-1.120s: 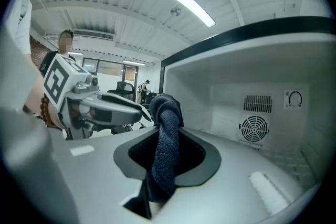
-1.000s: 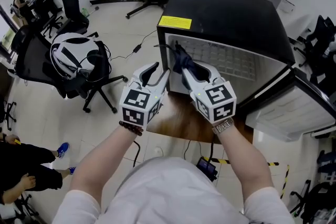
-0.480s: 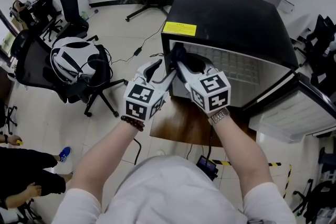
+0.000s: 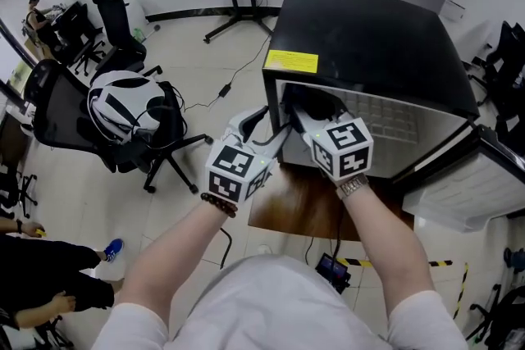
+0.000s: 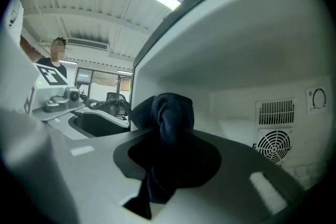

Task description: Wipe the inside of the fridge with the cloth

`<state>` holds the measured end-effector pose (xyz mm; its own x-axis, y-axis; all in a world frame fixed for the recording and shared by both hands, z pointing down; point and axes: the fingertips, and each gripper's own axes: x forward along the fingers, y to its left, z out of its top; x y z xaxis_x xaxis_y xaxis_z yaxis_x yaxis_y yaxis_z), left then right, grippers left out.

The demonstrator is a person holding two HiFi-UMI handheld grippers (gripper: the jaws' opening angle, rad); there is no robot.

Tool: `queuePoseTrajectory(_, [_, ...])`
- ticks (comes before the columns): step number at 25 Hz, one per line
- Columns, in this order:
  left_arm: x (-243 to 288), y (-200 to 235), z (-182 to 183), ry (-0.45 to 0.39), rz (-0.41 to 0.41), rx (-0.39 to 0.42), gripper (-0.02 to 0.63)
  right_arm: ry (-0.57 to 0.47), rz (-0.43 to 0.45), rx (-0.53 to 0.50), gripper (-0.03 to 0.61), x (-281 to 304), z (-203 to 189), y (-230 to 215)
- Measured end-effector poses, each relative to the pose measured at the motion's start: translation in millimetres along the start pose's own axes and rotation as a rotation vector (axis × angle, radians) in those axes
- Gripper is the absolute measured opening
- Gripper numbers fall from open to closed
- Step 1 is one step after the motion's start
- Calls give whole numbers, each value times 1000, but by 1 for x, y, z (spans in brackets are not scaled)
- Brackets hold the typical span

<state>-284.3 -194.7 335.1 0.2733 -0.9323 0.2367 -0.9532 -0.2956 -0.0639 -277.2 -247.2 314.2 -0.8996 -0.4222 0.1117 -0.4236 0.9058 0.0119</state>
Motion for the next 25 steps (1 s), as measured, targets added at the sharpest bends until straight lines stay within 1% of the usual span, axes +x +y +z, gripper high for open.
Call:
queuePoseTrajectory(2, [1,-2,2,-5,-12,-4,224,-5,-33,5,78,1,2,-10])
queuePoseTrajectory(6, [-7,7,3,-8,11,-10,224,-16,-72,17,78,18,4,-13])
queuePoseTrajectory(11, [-2,5,3,-11,12,-9,222,-12,-148,32,78,27,2,-36])
queuePoseTrajectory(15, [-6,9,5,-19,32,-27,221,-14,-176,39,78,41,4,-44])
queuePoseTrajectory(19, [-4,8,6,-20,24,-39,219,-16,-221,47,78,49,6,-60])
queuePoseTrajectory(25, [-4,6,5,-22,14,-32,219,-10,-278,57,78,61,0,-81])
